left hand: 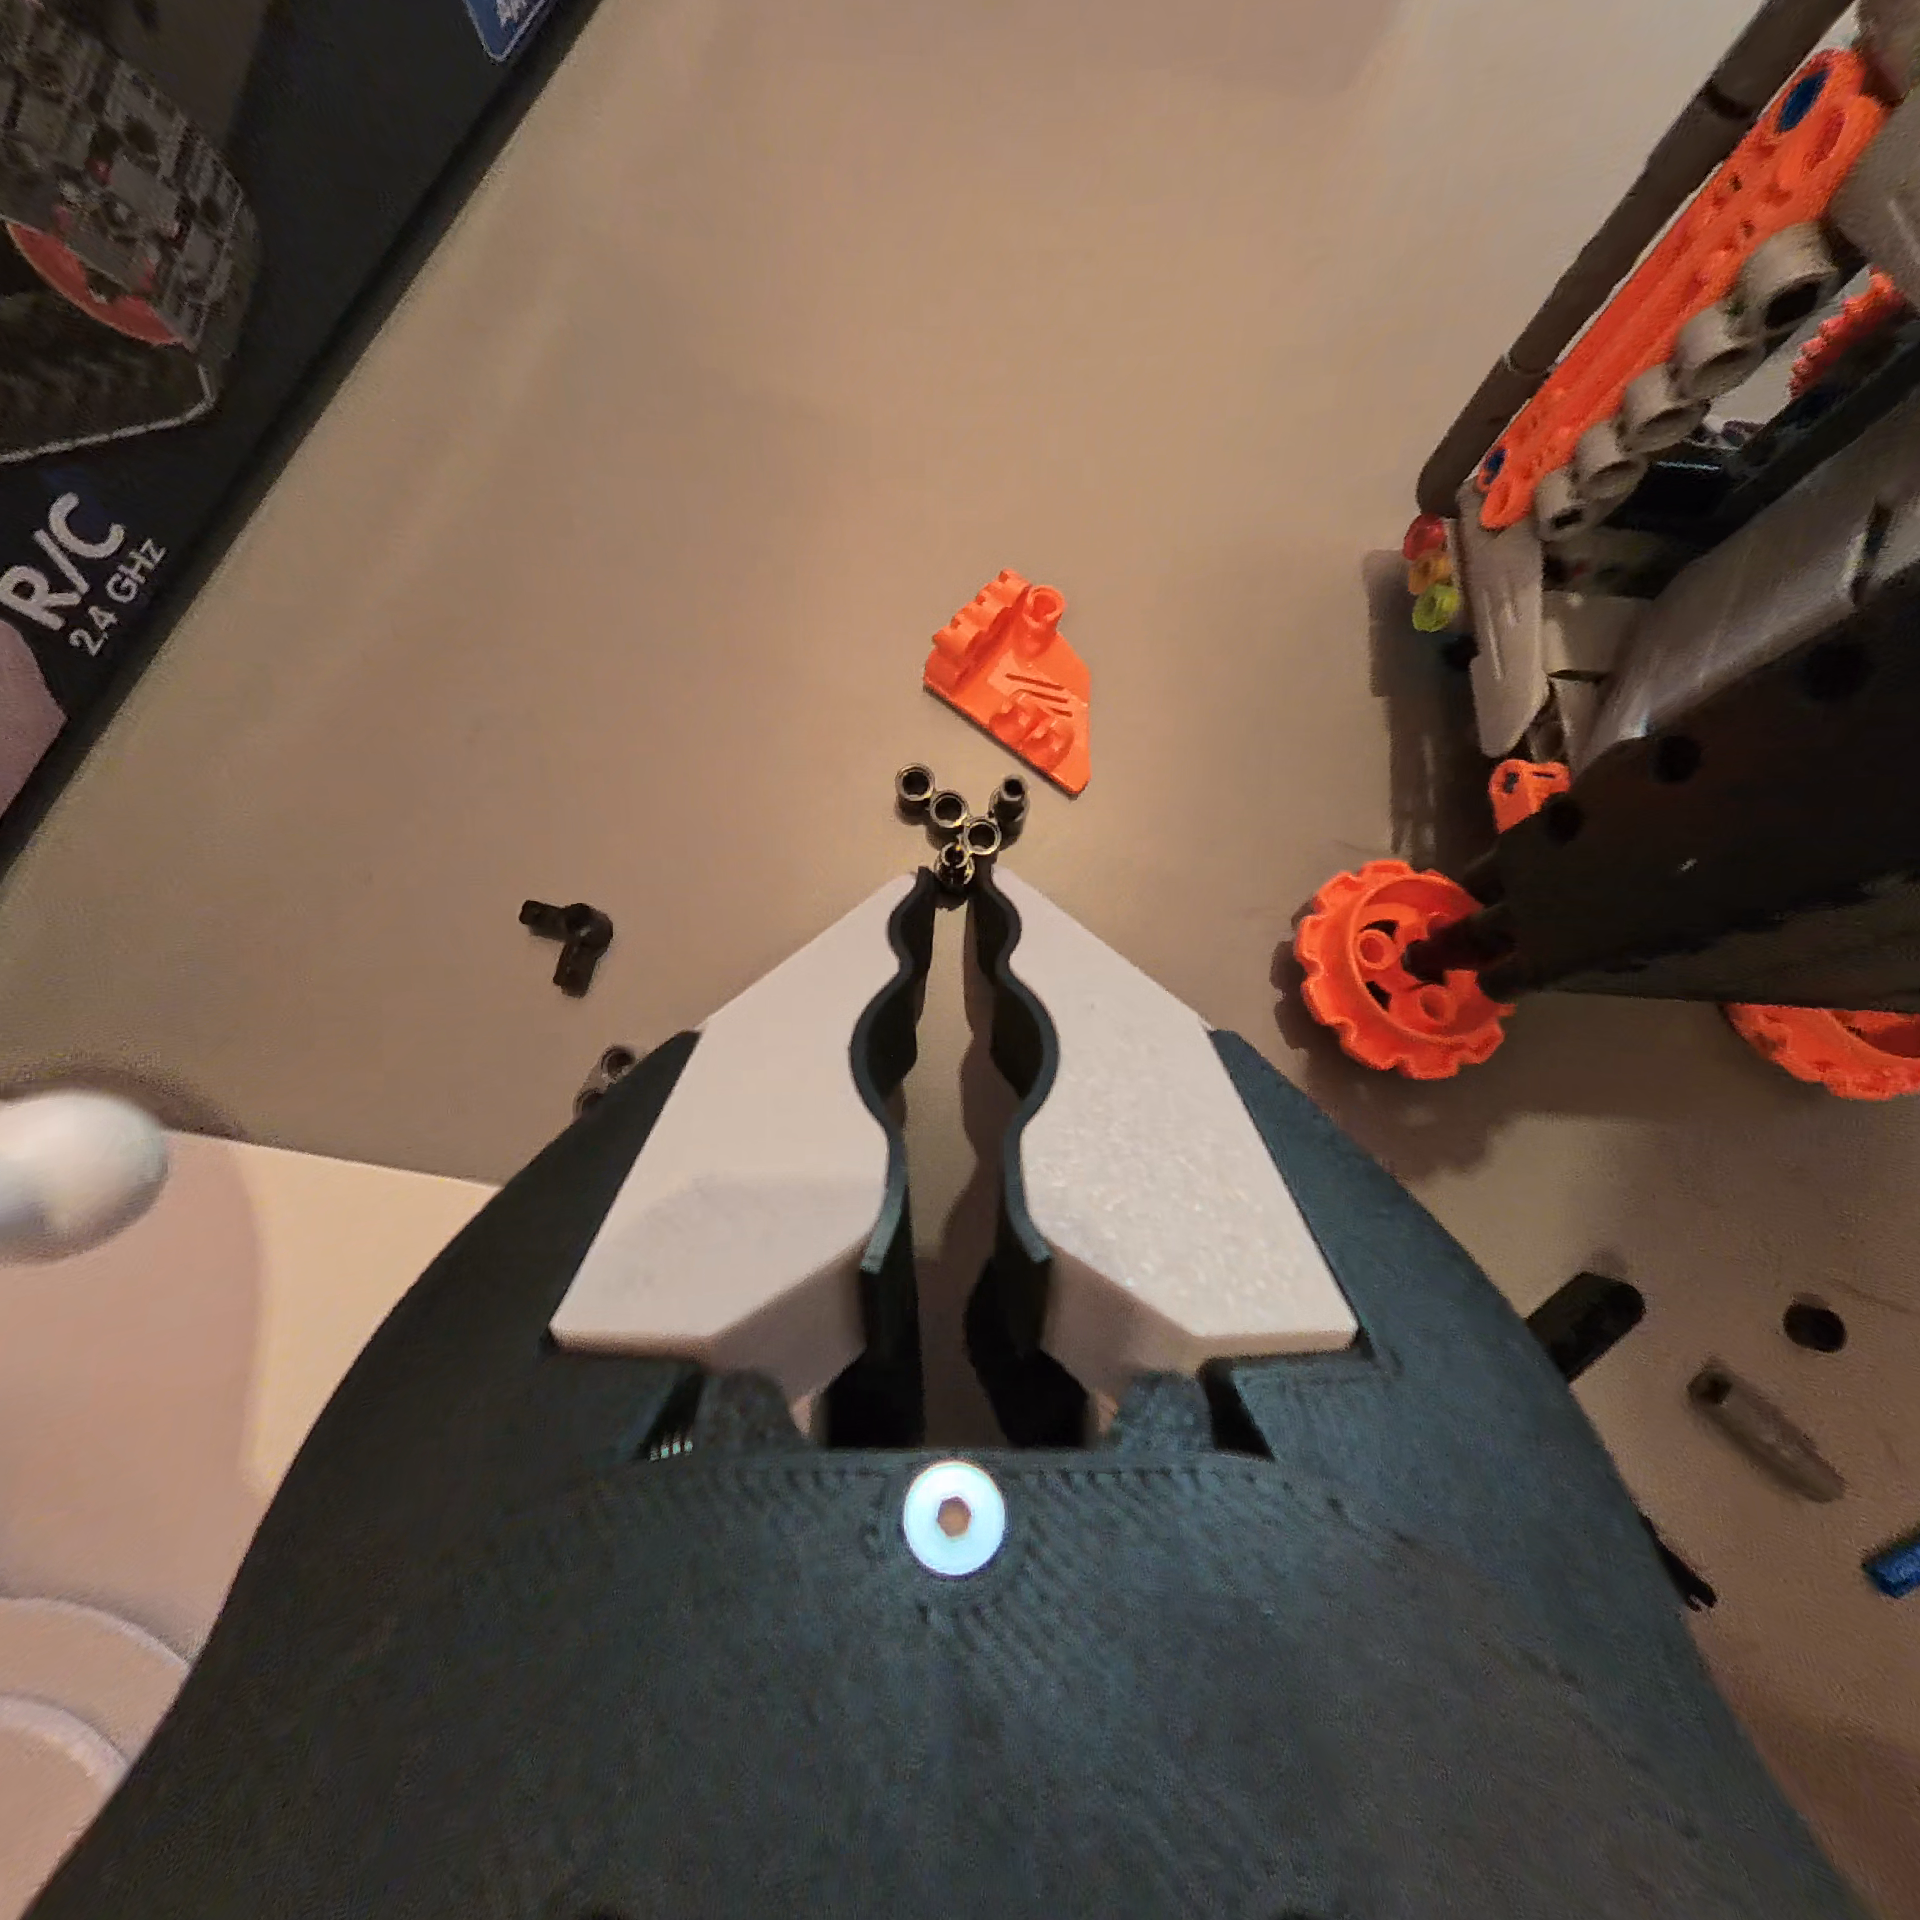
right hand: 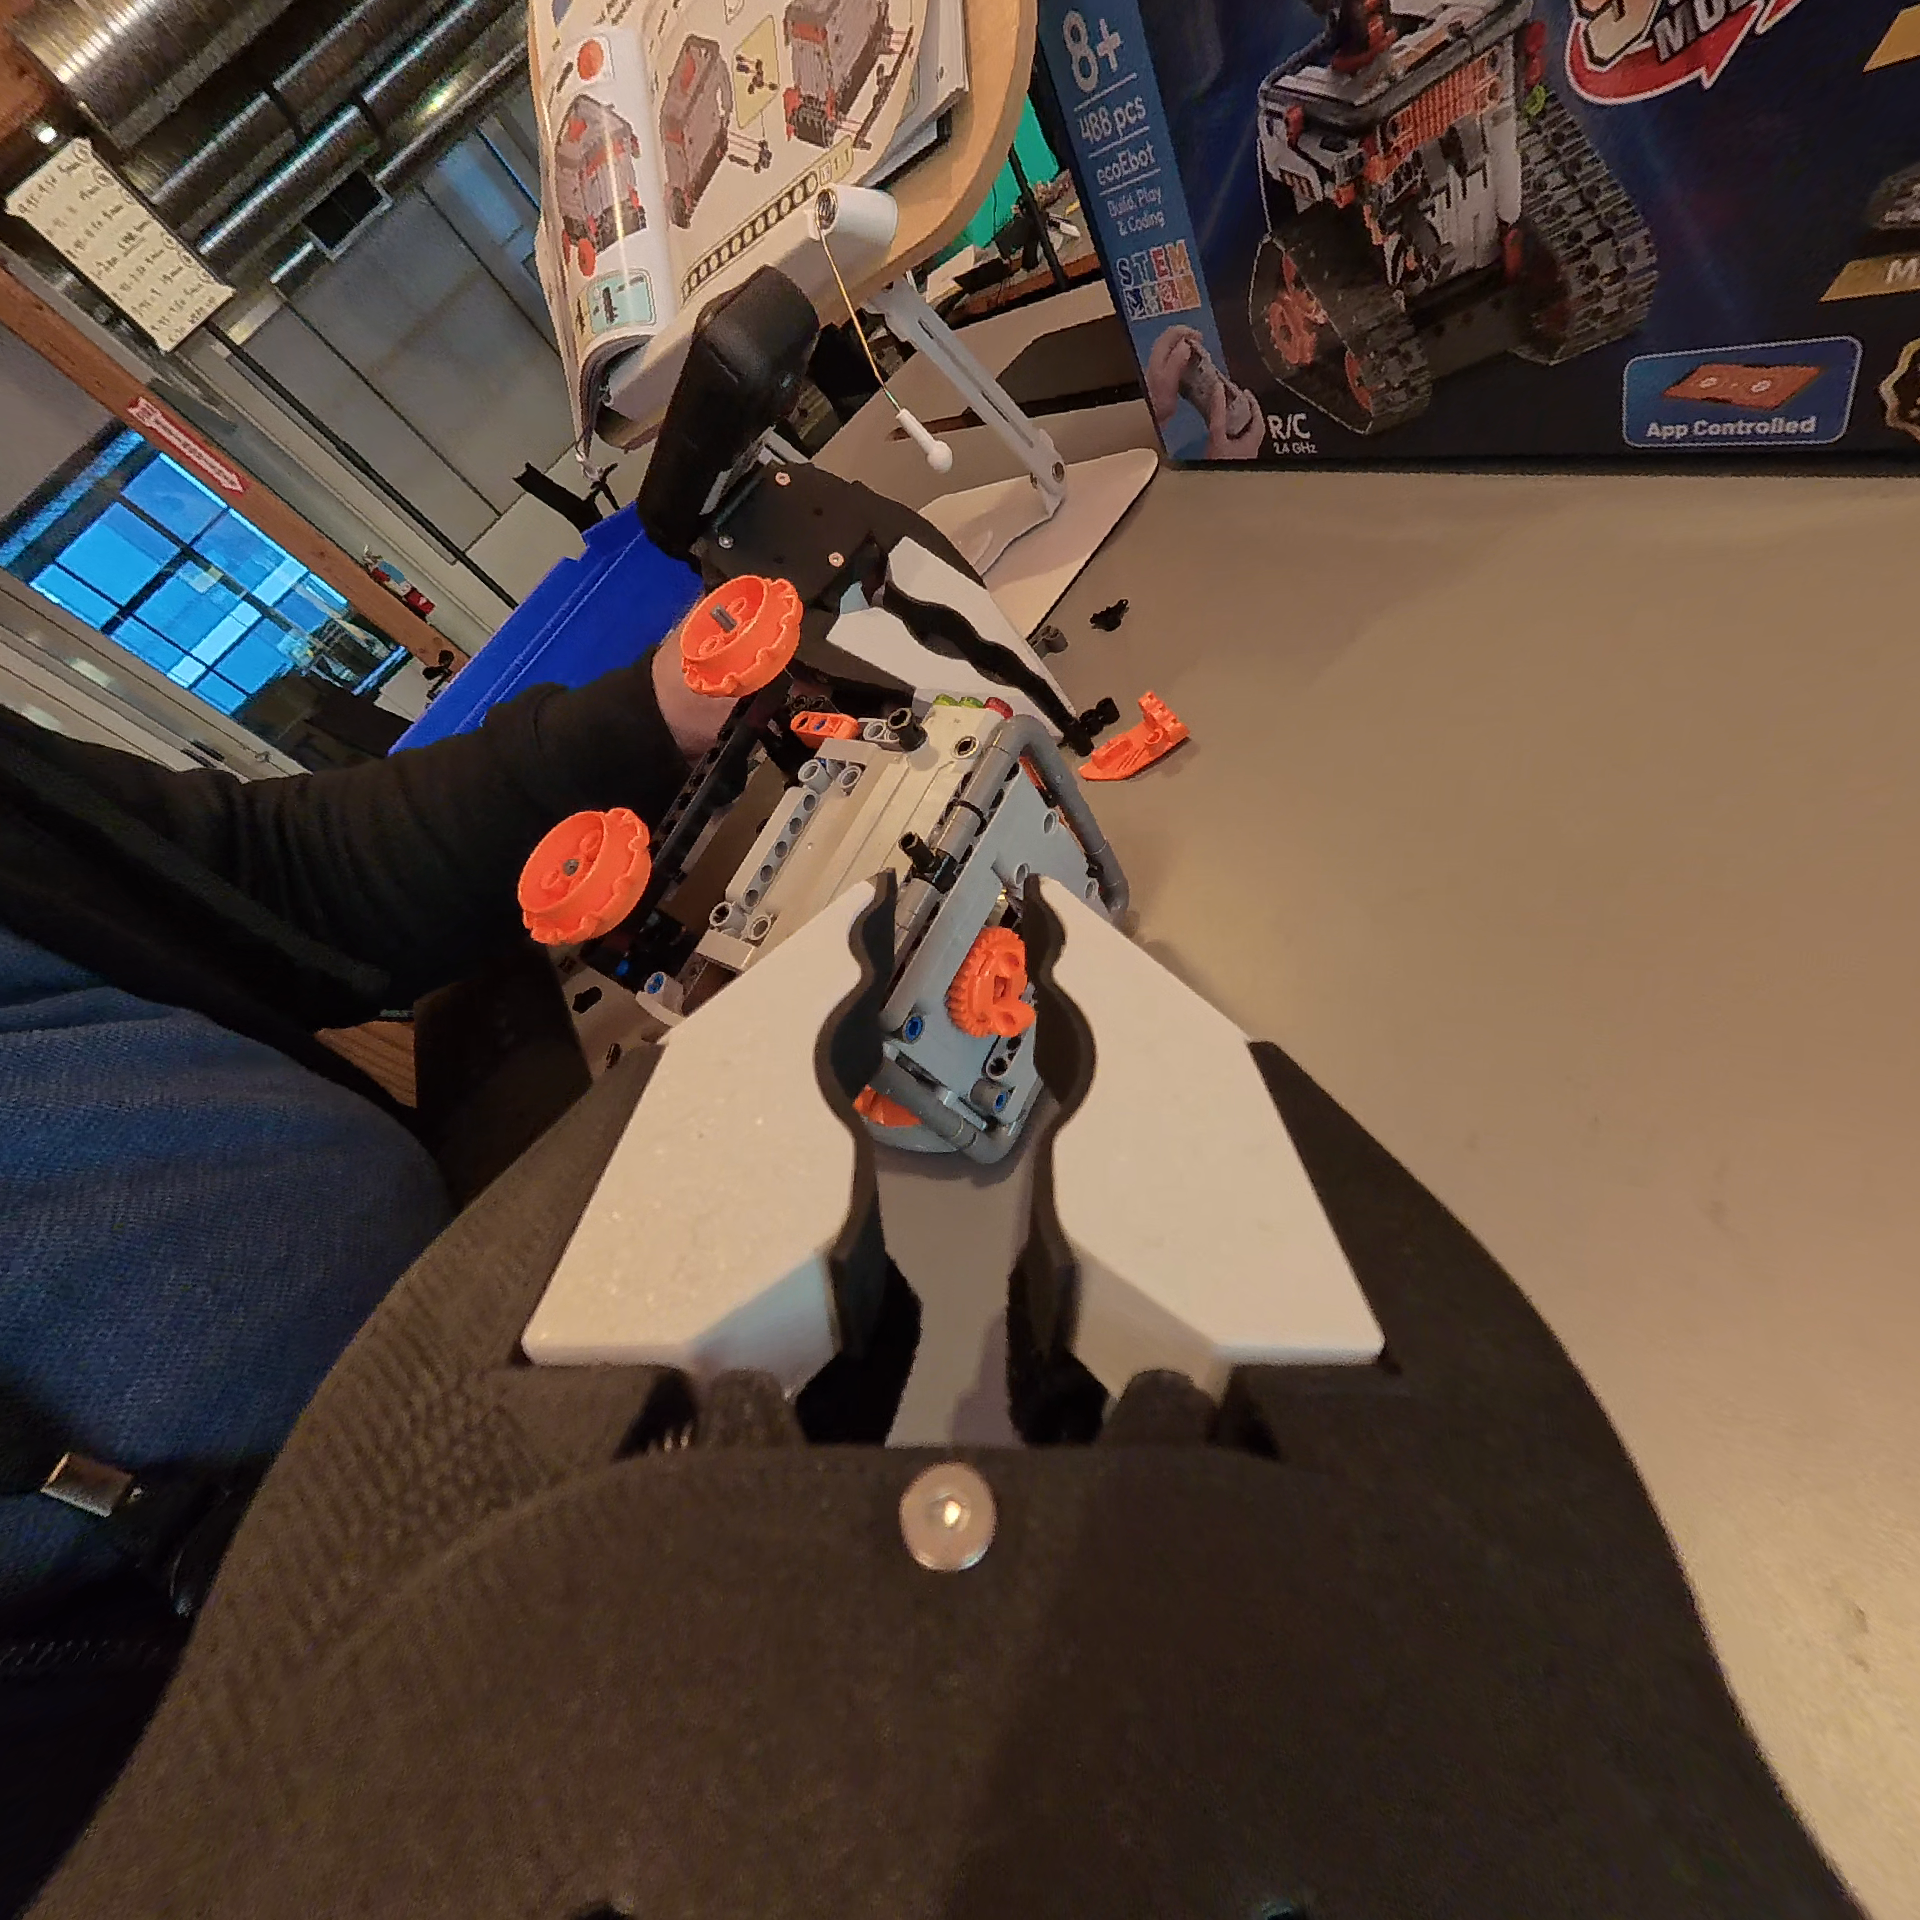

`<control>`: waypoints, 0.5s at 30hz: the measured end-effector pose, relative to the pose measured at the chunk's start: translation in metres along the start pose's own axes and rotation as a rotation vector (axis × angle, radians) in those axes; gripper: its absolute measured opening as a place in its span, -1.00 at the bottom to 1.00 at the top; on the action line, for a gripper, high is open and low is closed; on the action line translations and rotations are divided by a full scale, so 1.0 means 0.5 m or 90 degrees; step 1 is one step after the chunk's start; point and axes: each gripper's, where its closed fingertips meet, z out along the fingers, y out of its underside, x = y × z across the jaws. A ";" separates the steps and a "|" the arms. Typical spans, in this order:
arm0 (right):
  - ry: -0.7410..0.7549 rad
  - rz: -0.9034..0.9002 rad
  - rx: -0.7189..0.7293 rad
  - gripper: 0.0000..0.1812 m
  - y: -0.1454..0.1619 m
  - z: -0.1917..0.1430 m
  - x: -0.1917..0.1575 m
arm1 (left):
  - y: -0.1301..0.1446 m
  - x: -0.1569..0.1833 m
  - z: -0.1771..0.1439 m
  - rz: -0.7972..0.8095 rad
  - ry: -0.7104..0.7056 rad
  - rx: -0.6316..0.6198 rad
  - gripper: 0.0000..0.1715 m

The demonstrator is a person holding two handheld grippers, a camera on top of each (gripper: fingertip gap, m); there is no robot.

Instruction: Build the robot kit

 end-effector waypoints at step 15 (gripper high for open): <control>-0.006 -0.190 -0.043 -0.80 -0.107 0.021 -0.039 | -0.044 0.035 -0.084 0.081 0.025 0.080 -0.93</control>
